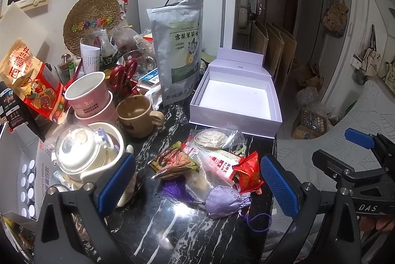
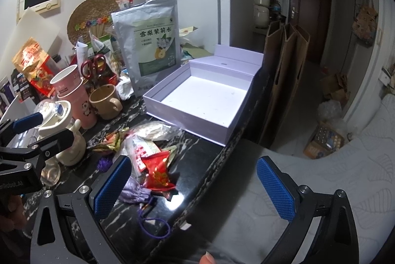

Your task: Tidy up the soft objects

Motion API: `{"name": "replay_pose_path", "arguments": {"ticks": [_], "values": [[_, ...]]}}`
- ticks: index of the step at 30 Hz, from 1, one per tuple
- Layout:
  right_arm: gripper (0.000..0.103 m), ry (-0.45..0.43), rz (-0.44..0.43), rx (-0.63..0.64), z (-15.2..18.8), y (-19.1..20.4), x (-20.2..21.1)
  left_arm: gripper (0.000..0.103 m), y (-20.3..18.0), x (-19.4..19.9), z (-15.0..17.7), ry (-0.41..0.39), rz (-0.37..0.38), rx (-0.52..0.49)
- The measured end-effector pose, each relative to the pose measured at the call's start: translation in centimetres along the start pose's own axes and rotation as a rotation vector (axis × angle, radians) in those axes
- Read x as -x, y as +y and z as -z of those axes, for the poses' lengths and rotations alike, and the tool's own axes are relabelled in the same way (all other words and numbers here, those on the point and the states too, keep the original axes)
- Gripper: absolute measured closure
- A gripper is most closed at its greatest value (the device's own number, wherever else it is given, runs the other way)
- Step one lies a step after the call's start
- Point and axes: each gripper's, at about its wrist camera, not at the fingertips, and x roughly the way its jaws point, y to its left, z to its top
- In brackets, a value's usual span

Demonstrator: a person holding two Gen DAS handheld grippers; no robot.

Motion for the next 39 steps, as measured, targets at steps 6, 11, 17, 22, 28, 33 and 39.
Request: {"name": "replay_pose_path", "arguments": {"ticks": [6,11,17,22,28,33,39], "values": [[0.0,-0.006,0.003,0.006,0.0,0.0,0.3,0.0,-0.1,0.2,0.0,-0.004,0.002,0.0],[0.0,-0.009,0.004,0.011,0.0,0.2,0.4,0.0,-0.1,0.3,-0.1,-0.007,0.002,-0.001],[0.0,-0.011,0.003,0.014,0.0,0.3,0.5,0.0,0.0,0.6,-0.1,-0.013,0.003,0.0],[0.0,-0.01,0.004,0.014,0.0,0.3,0.5,0.0,-0.1,0.6,-0.2,-0.014,0.003,0.0],[0.0,-0.009,0.003,0.012,0.0,0.2,0.5,0.0,-0.1,0.7,-0.2,-0.013,0.006,-0.002],[0.0,-0.01,0.003,0.013,0.1,0.2,0.6,0.0,-0.2,0.9,-0.3,-0.012,0.009,-0.004],[0.0,-0.012,0.003,0.01,0.2,0.1,0.6,0.0,-0.5,1.0,-0.2,-0.016,0.014,-0.008]]}}
